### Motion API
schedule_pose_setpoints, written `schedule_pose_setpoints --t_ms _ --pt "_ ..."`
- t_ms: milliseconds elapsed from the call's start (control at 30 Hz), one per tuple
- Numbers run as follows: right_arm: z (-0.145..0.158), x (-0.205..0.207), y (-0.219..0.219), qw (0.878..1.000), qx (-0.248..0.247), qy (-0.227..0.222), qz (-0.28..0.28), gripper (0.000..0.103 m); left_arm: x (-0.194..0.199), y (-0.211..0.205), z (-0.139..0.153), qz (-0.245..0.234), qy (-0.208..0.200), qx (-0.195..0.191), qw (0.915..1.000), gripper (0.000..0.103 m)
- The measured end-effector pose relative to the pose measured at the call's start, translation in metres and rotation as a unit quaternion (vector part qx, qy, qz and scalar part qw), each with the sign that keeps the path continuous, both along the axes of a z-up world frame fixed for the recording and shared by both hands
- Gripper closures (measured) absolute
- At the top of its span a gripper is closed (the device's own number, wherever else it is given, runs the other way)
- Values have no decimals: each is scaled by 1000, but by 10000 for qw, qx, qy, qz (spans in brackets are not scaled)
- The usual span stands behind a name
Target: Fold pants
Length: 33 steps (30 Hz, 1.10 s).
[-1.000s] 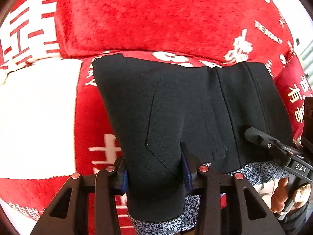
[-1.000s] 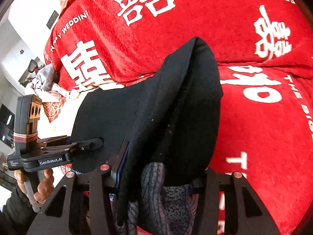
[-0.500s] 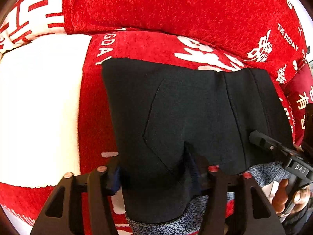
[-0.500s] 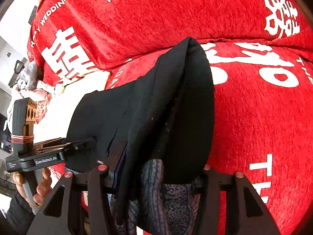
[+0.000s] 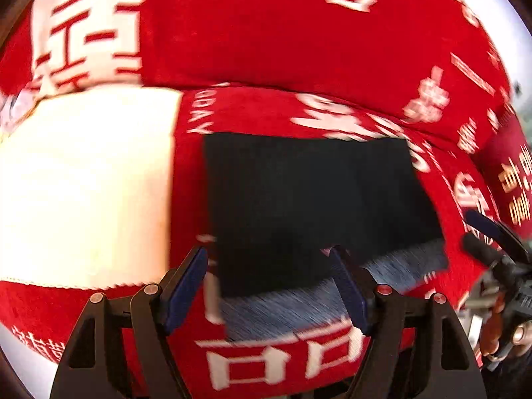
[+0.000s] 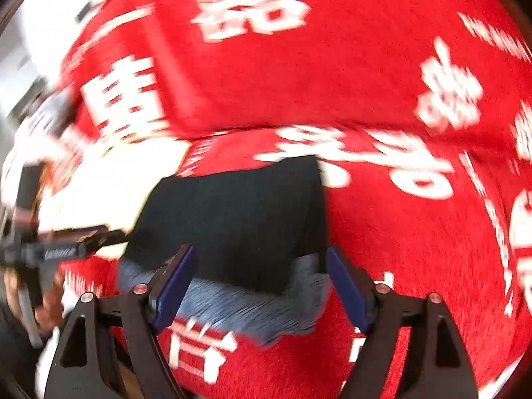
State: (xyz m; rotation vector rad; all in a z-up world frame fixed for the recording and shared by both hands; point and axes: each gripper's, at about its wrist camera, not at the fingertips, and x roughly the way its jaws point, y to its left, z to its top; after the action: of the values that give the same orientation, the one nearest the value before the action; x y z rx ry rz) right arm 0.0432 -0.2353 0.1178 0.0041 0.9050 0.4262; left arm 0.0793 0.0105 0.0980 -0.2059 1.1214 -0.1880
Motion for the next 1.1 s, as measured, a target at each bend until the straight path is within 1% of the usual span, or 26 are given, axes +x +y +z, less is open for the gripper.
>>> schedule_pose_setpoints --t_ms 67,100,133,167,200,233,267,333,367,400,467,500,533,600,633,667,733,800,833,900,967,1000,1100 --pt "-11 -12 17 9990 -111 -15 423 20 -14 -18 -4 -187 -111 123 9997 26" --pt "-22 -15 21 9983 -240 29 529 20 -18 -22 -9 -213 -96 169 9996 26" --pt "-35 -13 24 9979 -368 134 522 20 -18 -27 -19 -227 0 228 9995 26" --pt "-52 -8 23 9974 -505 281 435 20 -16 -30 -34 -201 189 328 9991 26" --pt "-63 -3 19 9971 -528 422 359 20 -16 -32 -41 -185 277 389 9987 26" --pt "-72 1 15 9969 -466 571 273 20 -15 -34 -49 -175 337 493 9981 27" --pt "-78 5 9 9970 -274 698 198 20 -17 -36 -49 -195 301 572 9977 26" --pt "-73 3 5 9973 -180 689 195 20 -17 -38 -43 -249 283 626 9973 26" --pt "-66 2 5 9973 -170 679 216 20 -16 -36 -35 -261 251 558 9978 27" --pt "-56 2 4 9979 -169 574 227 20 -14 -34 -28 -259 179 473 9984 27" --pt "-33 10 3 9992 -225 254 209 20 -4 -29 -6 -186 -87 415 9989 27" --pt "-27 16 4 9994 -255 151 189 20 7 -27 5 -114 -191 409 9989 27" --pt "-20 25 5 9994 -306 83 153 20 16 -26 10 -62 -206 426 9989 27" --pt "-10 52 11 9991 -419 26 81 20 45 -27 14 27 -134 476 9988 27" --pt "-9 68 16 9989 -466 54 68 20 60 -26 11 84 -19 505 9987 27" --pt "-10 83 19 9984 -554 121 69 20 70 -26 7 157 96 584 9981 27" --pt "-24 116 31 9963 -782 340 36 20 96 -25 -9 287 426 686 9963 27" --pt "-39 135 36 9948 -834 586 73 20 113 -25 -27 344 692 789 9939 27" --pt "-48 141 36 9937 -855 716 93 20 118 -26 -37 386 760 929 9920 27" --pt "-65 151 38 9912 -952 910 134 20 116 -27 -45 346 768 1039 9910 26" --pt "-83 155 40 9873 -1138 1094 175 16 116 -29 -48 281 765 1078 9908 26" --pt "-89 155 41 9864 -1222 1082 184 11 115 -30 -51 259 760 1095 9907 26" --pt "-92 154 45 9858 -1281 1074 179 7 117 -29 -58 235 787 1111 9904 26"
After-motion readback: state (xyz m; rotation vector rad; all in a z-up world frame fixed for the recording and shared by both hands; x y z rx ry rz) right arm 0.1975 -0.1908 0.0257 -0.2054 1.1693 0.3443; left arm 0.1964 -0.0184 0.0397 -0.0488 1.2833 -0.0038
